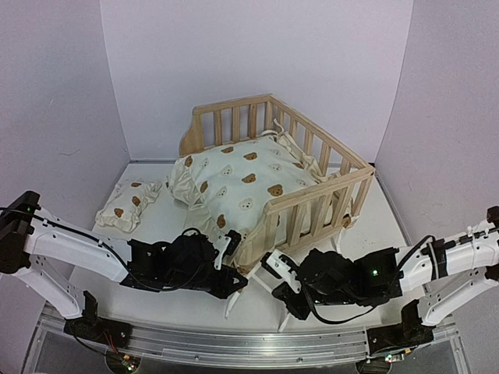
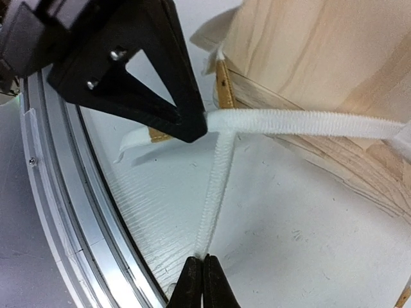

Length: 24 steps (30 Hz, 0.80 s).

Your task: Set up the pet bed

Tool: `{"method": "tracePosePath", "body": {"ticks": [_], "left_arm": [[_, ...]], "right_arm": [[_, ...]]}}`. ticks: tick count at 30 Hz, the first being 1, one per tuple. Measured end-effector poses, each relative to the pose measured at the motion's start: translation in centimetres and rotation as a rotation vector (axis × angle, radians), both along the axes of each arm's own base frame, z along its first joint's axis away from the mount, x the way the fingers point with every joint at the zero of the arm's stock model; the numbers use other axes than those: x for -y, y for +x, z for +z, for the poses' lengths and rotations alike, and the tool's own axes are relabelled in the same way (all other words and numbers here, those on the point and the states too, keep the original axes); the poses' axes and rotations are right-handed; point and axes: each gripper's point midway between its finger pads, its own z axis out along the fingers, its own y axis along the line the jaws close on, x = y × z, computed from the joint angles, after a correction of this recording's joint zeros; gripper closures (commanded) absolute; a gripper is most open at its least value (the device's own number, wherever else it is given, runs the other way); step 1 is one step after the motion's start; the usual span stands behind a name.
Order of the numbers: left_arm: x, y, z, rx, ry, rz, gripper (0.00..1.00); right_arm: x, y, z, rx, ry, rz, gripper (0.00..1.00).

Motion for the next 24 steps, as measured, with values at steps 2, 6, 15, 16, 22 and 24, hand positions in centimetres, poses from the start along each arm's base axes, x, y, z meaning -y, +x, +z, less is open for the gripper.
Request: {"method": "tracePosePath", "body": {"ticks": [2,6,15,16,22,24], "left_arm": [[0.0,0.0,-0.1,0.0,0.003,0.0,1.0],[-0.1,0.0,-0.2,-0.001,0.008,0.001,1.0],[-0.1,0.0,-0.2,0.0,0.008,0.0,1.0],[-0.1,0.0,-0.2,0.0,0.008,-0.001,1.0],[-0.1,0.0,-0.2,-0.001,0.008,0.0,1.0],[-0.1,0.0,-0.2,-0.002,0.009,0.0,1.0]], "right_arm": [[0.4,0.3,-0.5,-0.029,-0.015,-0.043,0.69],[2.3,0.7,-1.9,-0.108,-0.055,-0.15,0.41],[3.0,-0.8,-6.7,-0.224,-0.067,-0.186,0.33],[3.1,-0.8,-7.6,-0.215,-0.082,-0.191,0.32],[4.7,-0.2,-10.5,-0.131,-0.12,-0.242,0.35],[5.0,0.2,-10.7,-0.099,-0.108,-0.246,0.36]]}}
